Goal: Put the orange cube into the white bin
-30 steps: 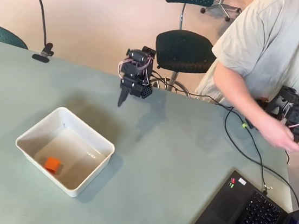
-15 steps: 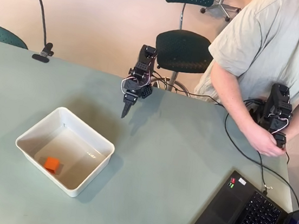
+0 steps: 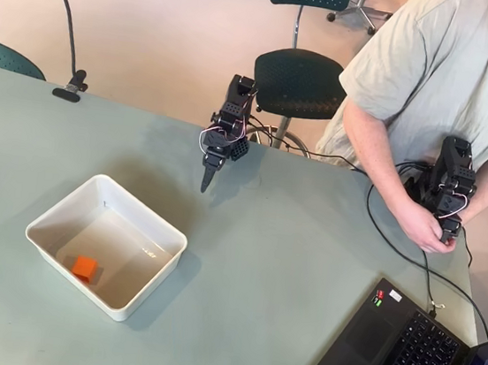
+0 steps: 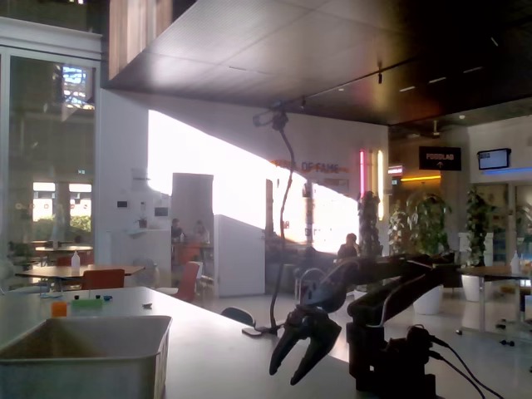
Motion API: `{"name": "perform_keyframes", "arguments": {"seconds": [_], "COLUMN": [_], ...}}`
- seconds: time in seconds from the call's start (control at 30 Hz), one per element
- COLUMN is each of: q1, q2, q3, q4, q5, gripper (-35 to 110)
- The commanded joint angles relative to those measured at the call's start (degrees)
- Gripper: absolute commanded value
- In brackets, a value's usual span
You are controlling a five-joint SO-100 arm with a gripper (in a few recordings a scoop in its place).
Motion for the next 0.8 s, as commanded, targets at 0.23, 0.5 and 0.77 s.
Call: {"name": "perform_keyframes", "arguments": {"seconds": [0.23,0.5,0.77], "q1": [0.09,0.09,0.09], "q2": [0.62,0.62,0.62], "q3": [2.37,3.16,3.34], "q4": [3.60,3.34,3.87], "q5": [0.18,0.18,0.18], "gripper": [21,21,21]}}
